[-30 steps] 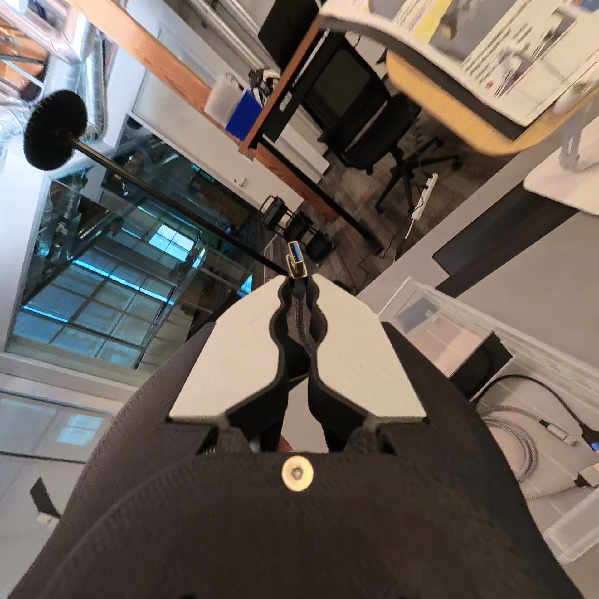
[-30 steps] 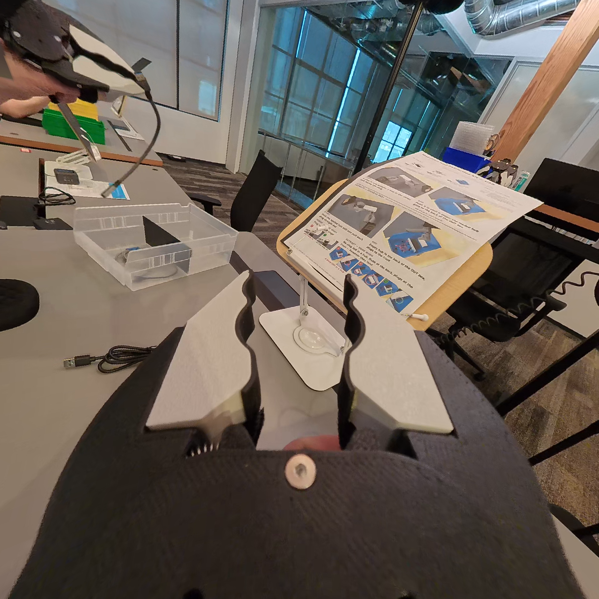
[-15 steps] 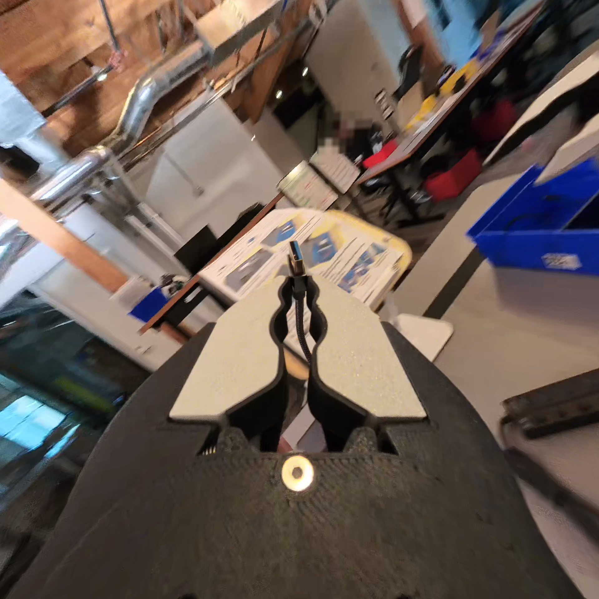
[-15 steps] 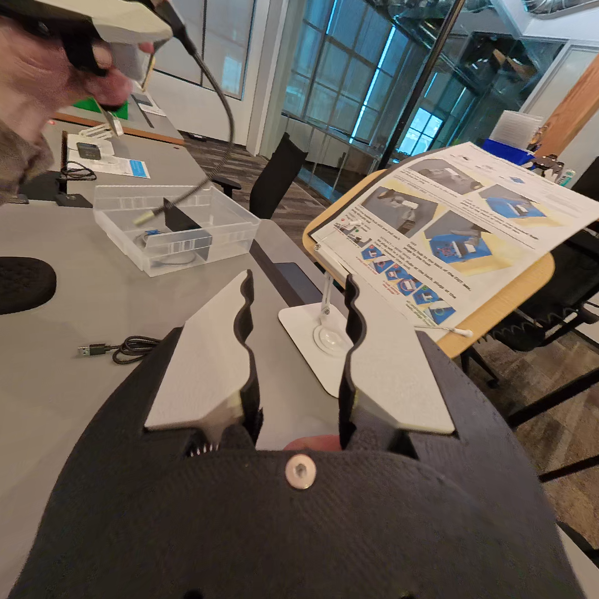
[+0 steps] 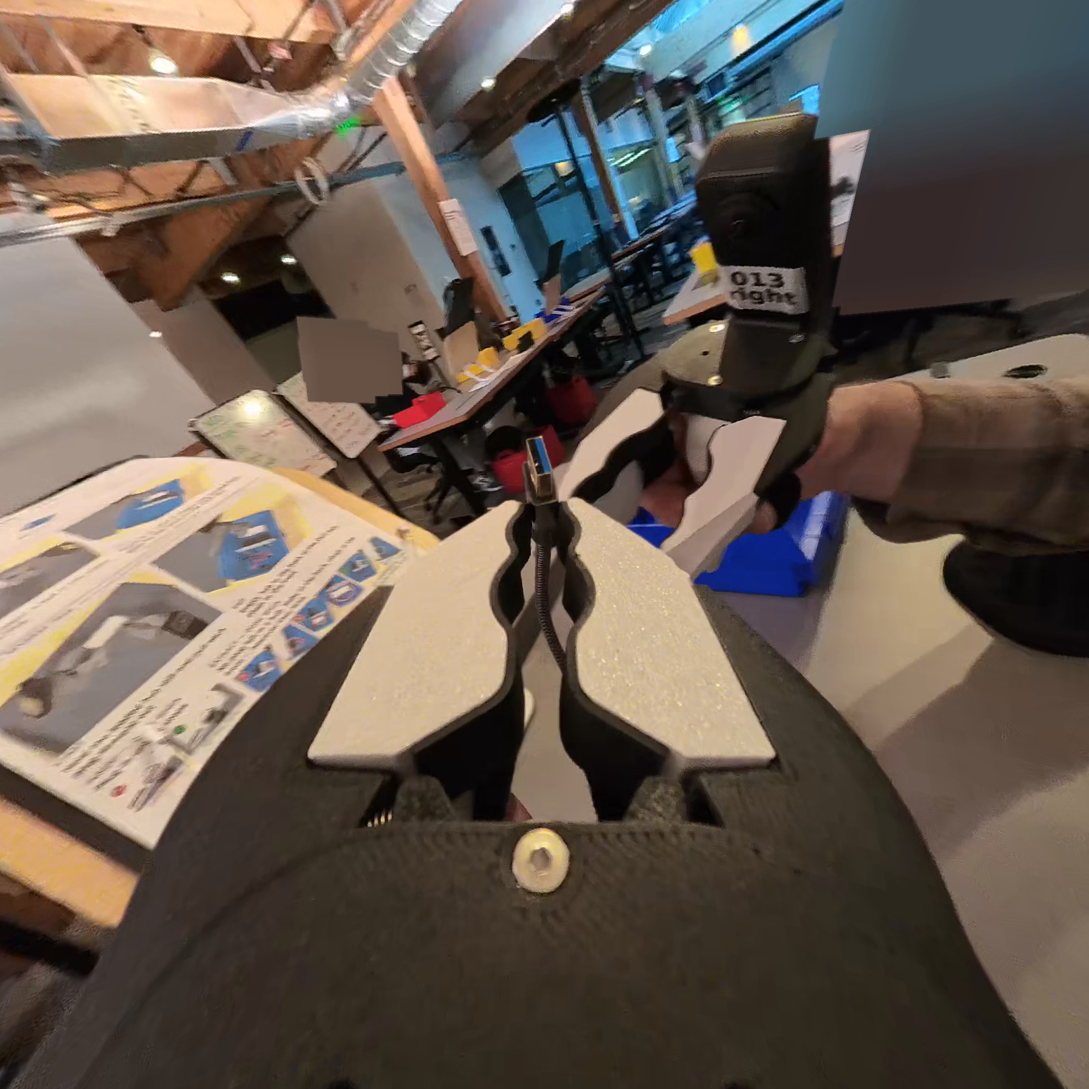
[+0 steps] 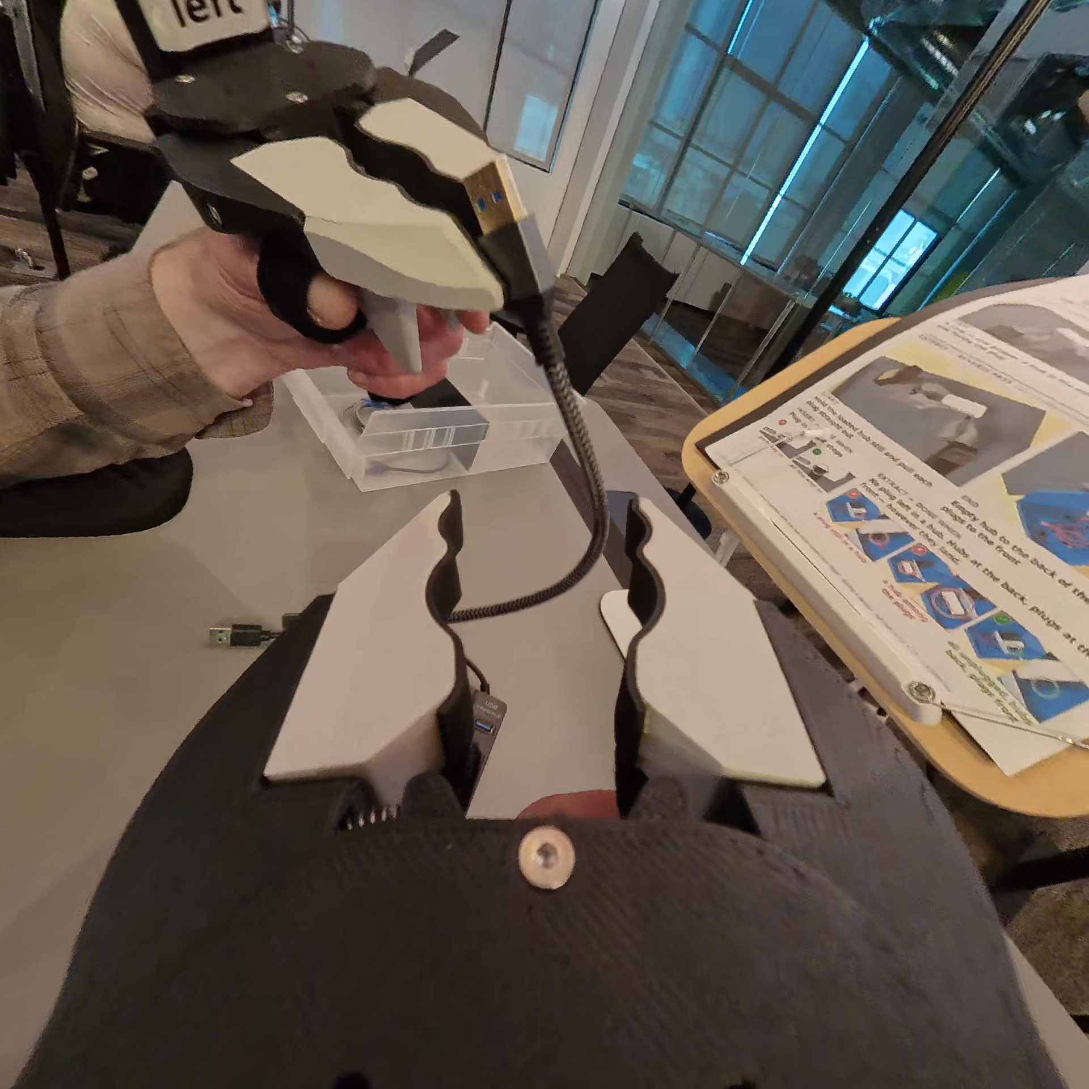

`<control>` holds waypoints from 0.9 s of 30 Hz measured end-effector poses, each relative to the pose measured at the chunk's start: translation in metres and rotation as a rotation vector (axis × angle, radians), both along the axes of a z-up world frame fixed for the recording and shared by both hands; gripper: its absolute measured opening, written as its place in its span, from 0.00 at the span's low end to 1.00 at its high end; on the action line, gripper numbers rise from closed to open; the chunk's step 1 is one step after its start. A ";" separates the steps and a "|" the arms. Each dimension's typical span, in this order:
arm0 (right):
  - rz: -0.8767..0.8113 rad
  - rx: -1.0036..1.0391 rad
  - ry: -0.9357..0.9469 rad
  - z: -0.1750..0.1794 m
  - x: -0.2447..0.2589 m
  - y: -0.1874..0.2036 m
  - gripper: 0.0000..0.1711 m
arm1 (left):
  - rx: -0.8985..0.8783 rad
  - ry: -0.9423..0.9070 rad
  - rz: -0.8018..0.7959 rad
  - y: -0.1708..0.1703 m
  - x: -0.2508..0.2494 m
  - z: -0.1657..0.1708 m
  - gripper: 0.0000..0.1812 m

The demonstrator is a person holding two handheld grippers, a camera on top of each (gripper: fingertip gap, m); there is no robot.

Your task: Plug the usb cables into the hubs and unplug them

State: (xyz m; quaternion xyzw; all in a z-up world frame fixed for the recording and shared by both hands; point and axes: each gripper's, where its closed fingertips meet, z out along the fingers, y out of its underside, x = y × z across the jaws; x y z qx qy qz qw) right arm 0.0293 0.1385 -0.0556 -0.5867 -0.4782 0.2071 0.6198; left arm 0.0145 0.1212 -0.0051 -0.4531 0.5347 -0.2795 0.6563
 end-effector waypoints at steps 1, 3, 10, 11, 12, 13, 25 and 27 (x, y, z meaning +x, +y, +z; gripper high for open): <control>-0.003 0.019 0.007 0.001 -0.002 0.000 0.31 | -0.009 0.002 -0.024 -0.002 0.001 -0.002 0.05; -0.004 0.045 0.026 0.005 -0.007 -0.002 0.28 | -0.011 0.010 -0.029 -0.001 0.002 -0.005 0.05; -0.012 0.104 0.031 0.008 -0.012 -0.006 0.17 | -0.025 0.039 -0.149 -0.016 0.011 -0.019 0.05; 0.004 0.094 0.043 0.008 -0.013 -0.008 0.14 | -0.025 0.034 -0.172 -0.020 0.012 -0.019 0.05; 0.027 0.083 0.052 0.007 -0.015 -0.010 0.11 | -0.028 0.025 -0.187 -0.022 0.013 -0.019 0.05; 0.054 0.076 0.057 0.007 -0.016 -0.014 0.06 | -0.030 0.011 -0.197 -0.022 0.013 -0.018 0.05; -0.102 0.262 -0.237 -0.009 -0.006 -0.001 0.01 | -0.021 0.018 -0.153 -0.007 0.006 -0.024 0.18; -0.139 0.312 -0.319 -0.012 -0.002 0.002 0.01 | 0.017 0.078 -0.097 -0.004 0.007 -0.029 0.14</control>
